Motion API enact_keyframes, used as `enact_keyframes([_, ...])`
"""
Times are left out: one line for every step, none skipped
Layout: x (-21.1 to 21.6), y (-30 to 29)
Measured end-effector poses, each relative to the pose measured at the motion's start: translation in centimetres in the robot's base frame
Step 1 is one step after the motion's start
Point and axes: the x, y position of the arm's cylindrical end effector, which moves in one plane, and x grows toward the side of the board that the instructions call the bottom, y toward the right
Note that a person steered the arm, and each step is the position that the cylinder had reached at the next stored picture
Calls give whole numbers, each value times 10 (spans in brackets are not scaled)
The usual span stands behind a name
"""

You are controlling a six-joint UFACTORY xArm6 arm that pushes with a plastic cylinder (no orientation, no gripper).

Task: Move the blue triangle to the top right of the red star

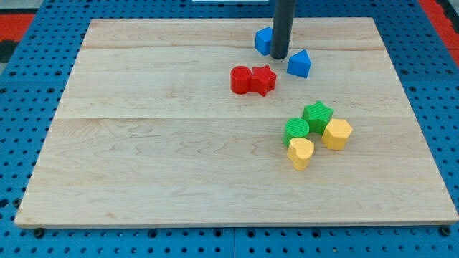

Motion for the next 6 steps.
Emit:
enact_keyframes([8, 1])
enact_keyframes([25, 6])
enact_keyframes([28, 29])
enact_keyframes([30, 54])
enact_keyframes([92, 63])
enact_keyframes([63, 113])
